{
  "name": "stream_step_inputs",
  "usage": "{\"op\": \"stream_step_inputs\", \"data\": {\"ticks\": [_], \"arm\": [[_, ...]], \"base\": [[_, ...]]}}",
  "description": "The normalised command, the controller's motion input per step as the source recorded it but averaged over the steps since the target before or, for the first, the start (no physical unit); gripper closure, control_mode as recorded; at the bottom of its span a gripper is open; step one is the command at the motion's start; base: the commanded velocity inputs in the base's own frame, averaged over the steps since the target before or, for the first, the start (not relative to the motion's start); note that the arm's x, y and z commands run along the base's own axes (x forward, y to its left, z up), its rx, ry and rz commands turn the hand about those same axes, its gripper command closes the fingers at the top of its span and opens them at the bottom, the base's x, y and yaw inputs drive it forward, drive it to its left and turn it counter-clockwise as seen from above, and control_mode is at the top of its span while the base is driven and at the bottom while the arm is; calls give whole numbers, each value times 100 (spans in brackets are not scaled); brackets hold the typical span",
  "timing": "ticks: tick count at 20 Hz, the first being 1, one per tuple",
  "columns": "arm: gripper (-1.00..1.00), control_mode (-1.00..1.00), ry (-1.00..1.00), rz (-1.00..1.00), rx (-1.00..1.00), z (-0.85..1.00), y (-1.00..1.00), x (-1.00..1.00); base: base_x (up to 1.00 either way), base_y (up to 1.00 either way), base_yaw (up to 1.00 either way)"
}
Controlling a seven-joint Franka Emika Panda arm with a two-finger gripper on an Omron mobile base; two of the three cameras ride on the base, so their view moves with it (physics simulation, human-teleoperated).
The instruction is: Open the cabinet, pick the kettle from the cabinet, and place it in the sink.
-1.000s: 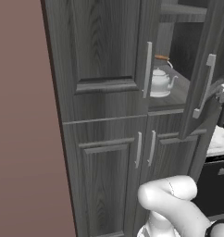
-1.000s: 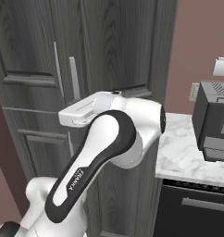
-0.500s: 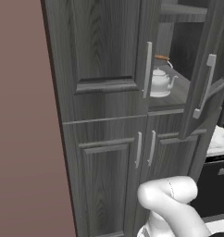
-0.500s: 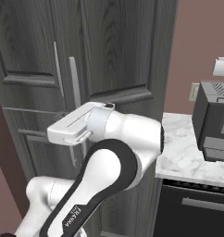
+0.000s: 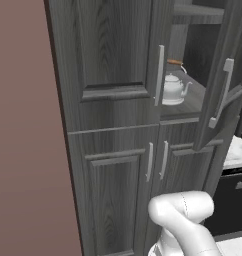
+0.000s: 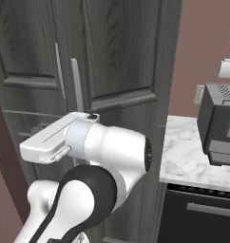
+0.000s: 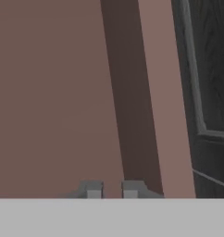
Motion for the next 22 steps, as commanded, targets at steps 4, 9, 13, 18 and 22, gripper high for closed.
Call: {"op": "stream_step_inputs", "data": {"ticks": [4,9,13,18,22], "arm": [[-100,-100,0,0,-4,0,33,-24],[-100,-100,2,0,0,0,32,-23],[-100,-100,15,-3,0,-3,39,-10],[-100,-100,33,-16,0,-7,41,0],[-100,-100,23,-26,2,-6,42,0]], "base": [[0,0,0],[0,0,0],[0,0,0],[0,0,0],[0,0,0]]}}
